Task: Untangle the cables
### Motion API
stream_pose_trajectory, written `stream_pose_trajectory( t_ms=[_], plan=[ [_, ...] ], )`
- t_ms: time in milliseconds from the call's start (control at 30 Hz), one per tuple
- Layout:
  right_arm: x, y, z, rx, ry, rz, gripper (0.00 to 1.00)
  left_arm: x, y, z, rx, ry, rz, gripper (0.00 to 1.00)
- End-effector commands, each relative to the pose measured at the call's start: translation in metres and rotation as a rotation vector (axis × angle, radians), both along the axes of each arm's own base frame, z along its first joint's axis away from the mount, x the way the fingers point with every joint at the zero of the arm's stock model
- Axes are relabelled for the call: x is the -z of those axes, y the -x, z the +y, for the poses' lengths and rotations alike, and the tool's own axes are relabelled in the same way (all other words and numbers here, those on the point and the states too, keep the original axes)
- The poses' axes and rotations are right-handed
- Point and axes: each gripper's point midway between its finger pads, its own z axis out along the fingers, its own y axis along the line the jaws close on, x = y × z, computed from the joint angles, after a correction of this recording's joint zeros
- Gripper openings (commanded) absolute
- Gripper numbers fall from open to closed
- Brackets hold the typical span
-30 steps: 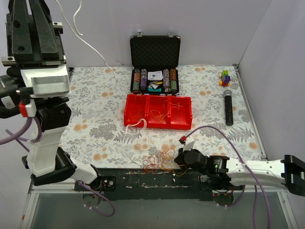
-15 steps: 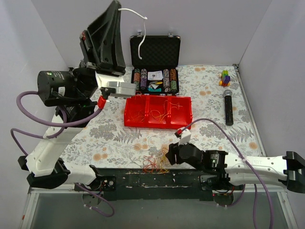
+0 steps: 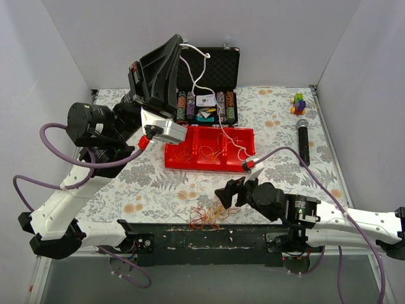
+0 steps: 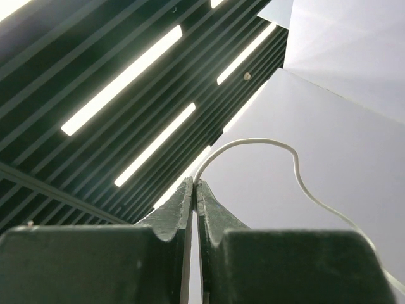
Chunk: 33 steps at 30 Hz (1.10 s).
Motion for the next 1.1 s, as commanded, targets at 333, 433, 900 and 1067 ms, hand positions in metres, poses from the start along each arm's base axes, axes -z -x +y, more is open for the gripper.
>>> stream_pose_trajectory(
  t_ms=[333,433,900,1067],
  plan=[
    [-0.061,-0.057,-0.007,0.178,-0.057,-0.136,0.83,-0.017,0.024,0.03,-0.08,0.022,-0.113,0.0],
    [-0.062,-0.071,-0.008,0.192,-0.074,-0.121,0.82,-0.024,0.031,0.04,-0.081,0.044,-0.113,0.0],
    [-0.032,-0.173,-0.009,0.415,-0.139,0.126,0.88,0.003,0.03,0.055,-0.086,0.02,-0.008,0.0],
    [-0.011,-0.197,-0.008,0.447,-0.212,0.242,0.88,0.005,0.031,0.06,-0.084,0.03,0.02,0.0]
  ],
)
